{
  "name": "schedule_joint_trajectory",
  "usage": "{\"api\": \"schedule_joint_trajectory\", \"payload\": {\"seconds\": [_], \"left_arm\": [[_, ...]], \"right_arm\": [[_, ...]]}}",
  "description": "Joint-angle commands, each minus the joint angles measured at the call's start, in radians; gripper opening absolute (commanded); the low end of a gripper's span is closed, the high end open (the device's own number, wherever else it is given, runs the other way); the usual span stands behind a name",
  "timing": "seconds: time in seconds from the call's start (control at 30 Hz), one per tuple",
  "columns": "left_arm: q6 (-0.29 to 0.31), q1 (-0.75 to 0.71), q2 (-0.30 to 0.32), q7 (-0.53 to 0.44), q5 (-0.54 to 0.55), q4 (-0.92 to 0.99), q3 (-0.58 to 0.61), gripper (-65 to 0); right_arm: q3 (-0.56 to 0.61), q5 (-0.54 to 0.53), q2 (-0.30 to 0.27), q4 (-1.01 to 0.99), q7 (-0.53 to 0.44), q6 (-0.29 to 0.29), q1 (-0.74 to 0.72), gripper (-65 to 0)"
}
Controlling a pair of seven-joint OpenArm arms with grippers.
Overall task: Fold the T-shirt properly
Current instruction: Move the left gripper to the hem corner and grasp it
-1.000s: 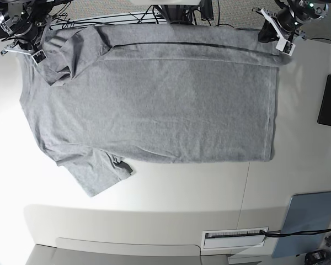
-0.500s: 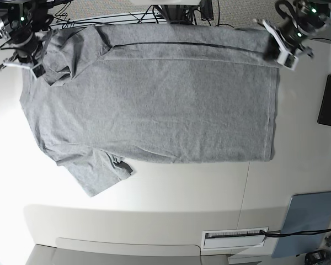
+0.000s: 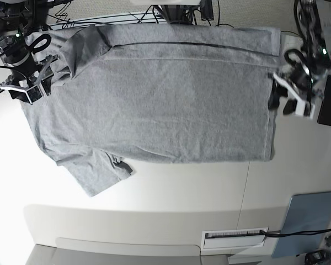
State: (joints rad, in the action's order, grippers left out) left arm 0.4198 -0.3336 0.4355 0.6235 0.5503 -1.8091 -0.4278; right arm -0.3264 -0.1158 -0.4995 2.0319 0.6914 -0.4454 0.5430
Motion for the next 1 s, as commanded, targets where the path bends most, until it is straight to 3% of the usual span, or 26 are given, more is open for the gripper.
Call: {"api": "schedule_joint_trajectory", "payload": {"seconds": [0.0, 0.1, 0.2, 0.4, 0.53, 0.63, 0.9, 0.97], "left_arm": [[-0.002, 0.039, 0.016, -0.017, 0.011, 0.022, -0.002, -35.1], [-0.003, 0.143, 0.016, -0.017, 0.004, 0.146, 0.030, -35.1], [-0.006, 0.254, 0.016, -0.018, -0.027, 0.291, 0.087, -35.1], [-0.032, 0.491, 0.016, -0.022, -0.104, 0.554, 0.211, -35.1], [-0.037, 0.623, 0.016, -0.039, -0.156, 0.656, 0.233, -35.1], [-0.072, 0.702, 0.016, -0.048, -0.177, 0.740, 0.234, -35.1], [-0.049, 0.826, 0.013, -0.099, -0.184, 1.023, 0.239, -35.1], [-0.001, 0.841, 0.013, -0.116, -0.184, 1.066, 0.239, -35.1]], "right_arm": [[-0.008, -0.029, -0.019, 0.018, 0.011, 0.009, -0.018, -33.4], [-0.008, -0.100, -0.019, 0.018, 0.091, 0.009, -0.041, -33.4], [-0.008, -0.127, -0.019, 0.018, 0.098, 0.009, -0.042, -33.4], [-0.008, -0.131, -0.019, 0.018, 0.129, 0.009, -0.042, -33.4], [-0.008, -0.130, -0.019, 0.018, 0.155, 0.009, -0.042, -33.4], [-0.008, -0.130, -0.019, 0.018, 0.156, 0.009, -0.042, -33.4], [-0.008, -0.130, -0.018, 0.018, 0.159, 0.010, -0.042, -33.4], [-0.008, -0.130, -0.019, 0.018, 0.166, 0.017, -0.042, -33.4]]}}
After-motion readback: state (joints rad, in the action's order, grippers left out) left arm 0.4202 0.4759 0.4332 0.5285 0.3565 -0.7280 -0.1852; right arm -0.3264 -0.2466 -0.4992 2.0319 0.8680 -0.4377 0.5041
